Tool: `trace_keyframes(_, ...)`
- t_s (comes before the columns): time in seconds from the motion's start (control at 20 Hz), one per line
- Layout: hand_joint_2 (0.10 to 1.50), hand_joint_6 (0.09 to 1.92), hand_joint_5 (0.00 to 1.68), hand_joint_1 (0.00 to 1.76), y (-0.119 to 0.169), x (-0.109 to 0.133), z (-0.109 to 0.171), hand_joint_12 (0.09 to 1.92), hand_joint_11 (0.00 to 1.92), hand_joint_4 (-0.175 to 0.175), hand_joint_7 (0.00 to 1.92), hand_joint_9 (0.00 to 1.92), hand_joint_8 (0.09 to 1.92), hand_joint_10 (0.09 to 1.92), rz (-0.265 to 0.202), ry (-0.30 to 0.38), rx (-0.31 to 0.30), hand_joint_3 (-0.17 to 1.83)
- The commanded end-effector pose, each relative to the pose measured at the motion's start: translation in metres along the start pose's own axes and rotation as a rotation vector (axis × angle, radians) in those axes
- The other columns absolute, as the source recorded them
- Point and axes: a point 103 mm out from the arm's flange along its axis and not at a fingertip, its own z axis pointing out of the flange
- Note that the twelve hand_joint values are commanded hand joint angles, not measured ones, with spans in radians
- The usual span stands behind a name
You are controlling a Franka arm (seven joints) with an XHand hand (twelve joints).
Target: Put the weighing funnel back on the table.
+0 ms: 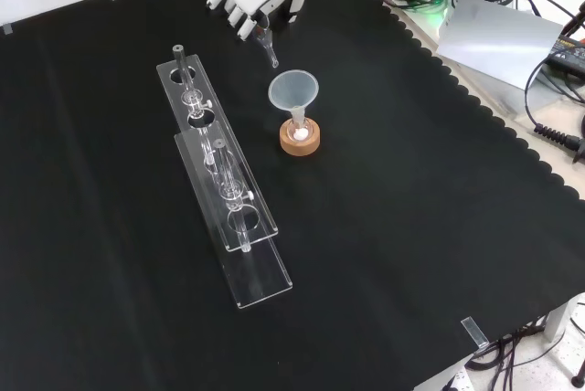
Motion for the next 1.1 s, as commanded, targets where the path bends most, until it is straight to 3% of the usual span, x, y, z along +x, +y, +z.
trace_keyframes(0.05, 0.70, 0.90, 1.15, 1.08, 0.001, -0.010, 0.015, 1.28, 0.50, 0.175, 0.90, 1.03, 0.64, 0.47, 0.001, 0.085, -0.004, 0.68)
trace_keyframes(0.75, 0.70, 0.90, 1.15, 1.08, 0.018, -0.024, 0.064, 1.28, 0.50, 0.175, 0.90, 1.04, 0.64, 0.47, 0.003, 0.265, 0.017, 0.68)
trace_keyframes(1.1, 0.70, 0.90, 1.15, 1.08, 0.035, -0.026, 0.106, 1.28, 0.50, 0.175, 0.90, 1.04, 0.64, 0.47, 0.007, 0.349, 0.044, 0.68)
